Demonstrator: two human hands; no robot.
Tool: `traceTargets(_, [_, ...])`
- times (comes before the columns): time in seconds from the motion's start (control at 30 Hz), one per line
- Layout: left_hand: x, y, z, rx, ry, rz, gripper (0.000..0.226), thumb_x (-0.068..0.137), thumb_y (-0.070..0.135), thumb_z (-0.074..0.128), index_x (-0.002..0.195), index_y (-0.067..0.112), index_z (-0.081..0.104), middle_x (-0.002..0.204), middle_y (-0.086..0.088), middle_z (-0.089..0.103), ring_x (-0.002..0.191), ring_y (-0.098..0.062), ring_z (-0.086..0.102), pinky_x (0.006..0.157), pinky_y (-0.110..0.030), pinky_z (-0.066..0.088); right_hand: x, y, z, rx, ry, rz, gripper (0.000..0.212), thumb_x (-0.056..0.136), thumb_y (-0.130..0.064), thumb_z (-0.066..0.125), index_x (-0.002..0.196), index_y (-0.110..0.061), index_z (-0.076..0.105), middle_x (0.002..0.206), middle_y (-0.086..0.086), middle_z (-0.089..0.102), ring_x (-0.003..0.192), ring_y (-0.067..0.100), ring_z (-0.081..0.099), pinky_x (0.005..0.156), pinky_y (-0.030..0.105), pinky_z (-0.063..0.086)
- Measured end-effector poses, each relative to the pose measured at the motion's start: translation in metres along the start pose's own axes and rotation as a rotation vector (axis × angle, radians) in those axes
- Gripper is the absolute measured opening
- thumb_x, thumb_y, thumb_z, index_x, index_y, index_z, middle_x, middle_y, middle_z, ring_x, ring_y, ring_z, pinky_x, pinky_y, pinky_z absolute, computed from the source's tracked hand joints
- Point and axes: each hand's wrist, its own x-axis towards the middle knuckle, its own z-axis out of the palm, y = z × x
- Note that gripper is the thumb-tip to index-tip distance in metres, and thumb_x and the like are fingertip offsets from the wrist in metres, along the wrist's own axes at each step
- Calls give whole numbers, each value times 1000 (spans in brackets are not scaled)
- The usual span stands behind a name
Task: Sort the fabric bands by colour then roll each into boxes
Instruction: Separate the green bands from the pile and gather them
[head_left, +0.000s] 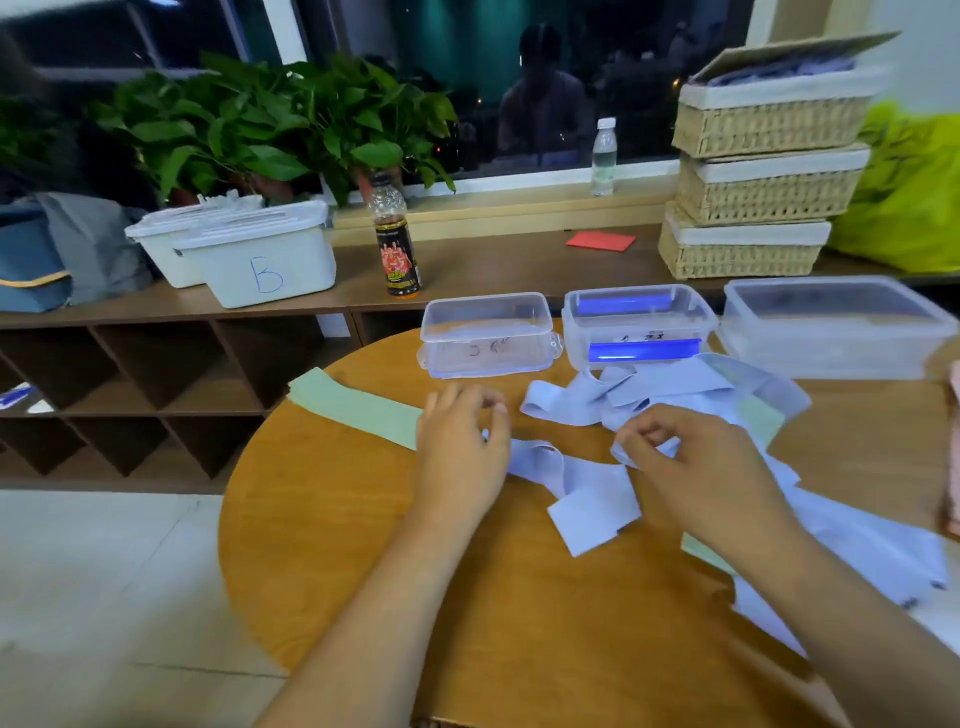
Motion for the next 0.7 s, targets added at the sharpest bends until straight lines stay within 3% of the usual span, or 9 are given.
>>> traceTargets(0.1, [-16, 49, 28, -111, -142, -16, 11, 101, 28, 61, 99, 31, 72, 101, 16, 62, 101, -12, 53, 92, -37, 48, -6, 26, -36, 182, 23, 76, 17, 98, -24, 71, 85, -32, 77, 81, -18, 76, 71, 0, 65, 69, 31, 49])
traceTargets(0.23, [-40, 97, 52, -219, -332, -27, 9, 93, 33, 67, 99, 31, 74, 97, 14, 61, 98, -8, 57, 94, -41, 52, -4, 56, -66, 264, 51, 107, 18, 100, -20, 68, 91, -32, 78, 82, -12, 78, 79, 11, 70, 72, 40, 57])
traceTargets(0.37, [-67, 122, 54, -102, -558, 181, 28, 88, 50, 71, 114, 40, 69, 109, 19, 58, 112, -5, 49, 106, -36, 40, -1, 83, -82, 304, 10, 127, 23, 103, -15, 62, 98, -30, 79, 85, -11, 79, 62, 8, 65, 65, 29, 53])
traceTargets(0.5, [-72, 109, 52, -22, -792, 332, 35, 90, 49, 73, 124, 44, 65, 126, 27, 52, 124, 0, 43, 115, -32, 30, -1, 99, -85, 328, -8, 138, 29, 105, -8, 56, 100, -27, 77, 84, -9, 79, 52, 4, 57, 55, 14, 48])
traceTargets(0.57, [-68, 106, 55, -32, -765, 338, 23, 97, 49, 68, 118, 41, 68, 121, 24, 58, 121, 0, 48, 112, -38, 37, -4, 105, -82, 325, -25, 145, 30, 104, -9, 58, 97, -30, 77, 85, -11, 78, 57, 7, 61, 60, 21, 51])
traceTargets(0.63, [-65, 110, 57, -72, -664, 322, 14, 105, 46, 61, 109, 36, 70, 106, 19, 62, 107, -3, 53, 102, -40, 44, -9, 105, -76, 288, -33, 103, 26, 101, -13, 64, 96, -35, 78, 90, -15, 78, 75, 7, 68, 75, 32, 56])
traceTargets(0.7, [-60, 117, 53, -156, -542, 279, 14, 109, 40, 58, 107, 33, 70, 99, 16, 62, 101, -7, 55, 93, -33, 46, -14, 99, -74, 268, -72, 1, 25, 102, -18, 66, 102, -40, 78, 102, -19, 76, 97, 3, 69, 87, 29, 53])
